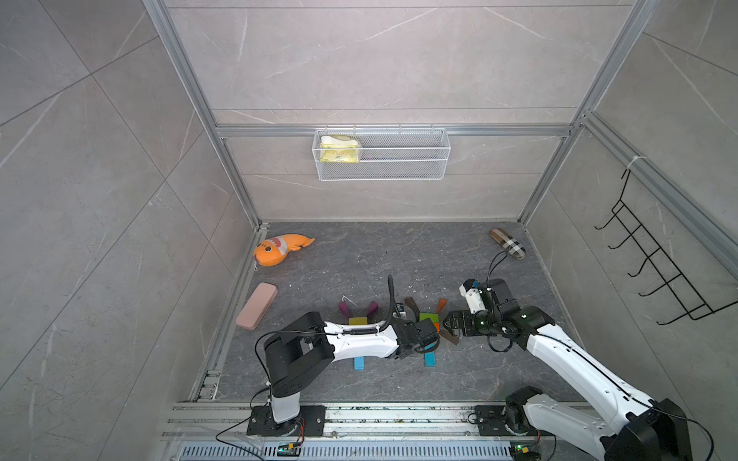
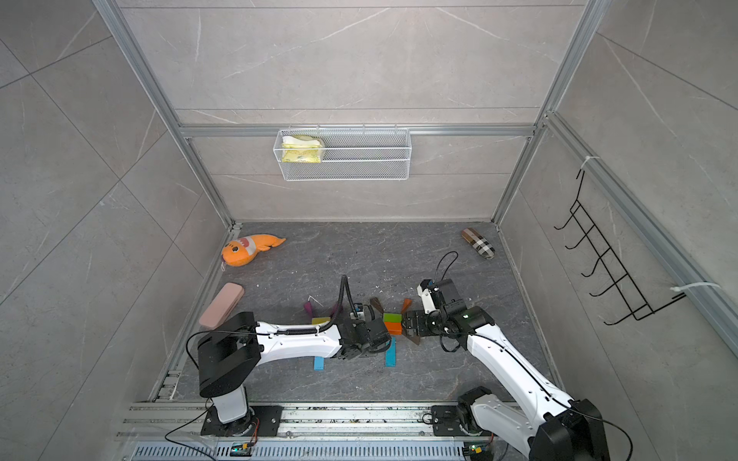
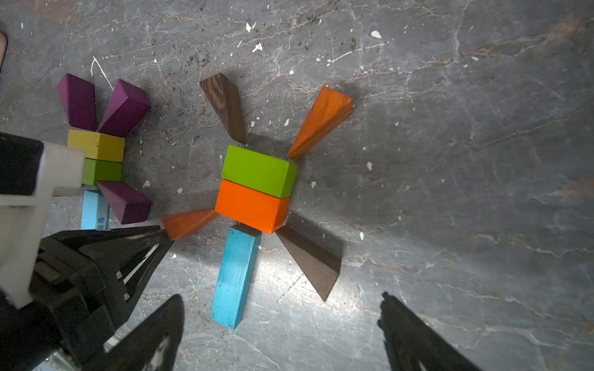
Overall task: Assemble a small pinwheel with building blocks
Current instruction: Adjust the building block at the center of the board.
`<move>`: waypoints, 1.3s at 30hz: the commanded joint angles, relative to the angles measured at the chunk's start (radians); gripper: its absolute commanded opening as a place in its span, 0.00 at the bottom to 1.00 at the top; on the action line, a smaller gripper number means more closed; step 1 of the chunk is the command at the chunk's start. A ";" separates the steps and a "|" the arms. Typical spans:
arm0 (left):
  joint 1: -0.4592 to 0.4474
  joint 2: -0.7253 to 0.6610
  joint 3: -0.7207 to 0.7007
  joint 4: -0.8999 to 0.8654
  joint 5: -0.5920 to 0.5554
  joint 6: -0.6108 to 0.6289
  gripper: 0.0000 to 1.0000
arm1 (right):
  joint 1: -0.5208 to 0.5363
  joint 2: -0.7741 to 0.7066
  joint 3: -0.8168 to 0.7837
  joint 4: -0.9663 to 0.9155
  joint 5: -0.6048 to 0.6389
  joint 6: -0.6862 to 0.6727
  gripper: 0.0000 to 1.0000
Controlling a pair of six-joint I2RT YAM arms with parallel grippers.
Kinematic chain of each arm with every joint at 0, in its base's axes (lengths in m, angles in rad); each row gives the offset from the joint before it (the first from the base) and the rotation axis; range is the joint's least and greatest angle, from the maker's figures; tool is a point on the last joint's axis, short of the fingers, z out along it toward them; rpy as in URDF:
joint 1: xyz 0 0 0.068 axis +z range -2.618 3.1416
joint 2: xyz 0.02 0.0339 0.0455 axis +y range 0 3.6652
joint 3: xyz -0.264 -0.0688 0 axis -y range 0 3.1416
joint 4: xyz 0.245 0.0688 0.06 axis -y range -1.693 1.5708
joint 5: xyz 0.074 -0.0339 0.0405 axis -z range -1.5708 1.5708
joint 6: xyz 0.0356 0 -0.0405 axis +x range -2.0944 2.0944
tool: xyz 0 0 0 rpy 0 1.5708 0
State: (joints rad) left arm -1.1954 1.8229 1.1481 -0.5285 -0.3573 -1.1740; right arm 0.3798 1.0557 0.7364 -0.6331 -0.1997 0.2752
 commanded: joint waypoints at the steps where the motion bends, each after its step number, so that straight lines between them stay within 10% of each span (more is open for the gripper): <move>1: 0.006 -0.001 0.013 -0.002 -0.010 0.004 0.22 | -0.003 0.003 -0.012 0.009 -0.009 -0.008 0.95; 14: -0.005 -0.162 0.009 -0.116 -0.018 0.135 0.30 | 0.020 -0.010 -0.041 -0.004 -0.046 0.090 0.86; 20: 0.018 -0.373 -0.059 -0.101 -0.017 0.396 0.38 | 0.293 -0.028 -0.108 0.011 0.156 0.352 0.75; 26: 0.218 -0.683 -0.172 -0.039 0.253 0.723 0.43 | 0.554 -0.061 -0.194 0.030 0.296 0.581 0.56; 32: 0.488 -0.940 -0.276 -0.064 0.532 0.886 0.44 | 0.782 0.120 -0.085 0.069 0.285 0.362 0.58; 39: 0.499 -1.057 -0.307 -0.109 0.597 0.934 0.45 | 0.811 0.307 0.022 0.052 0.156 0.068 0.55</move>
State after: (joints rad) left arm -0.7021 0.7929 0.8505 -0.6106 0.1646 -0.3088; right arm 1.1763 1.3357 0.7223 -0.5701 0.0097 0.4995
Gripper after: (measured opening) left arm 0.453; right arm 0.553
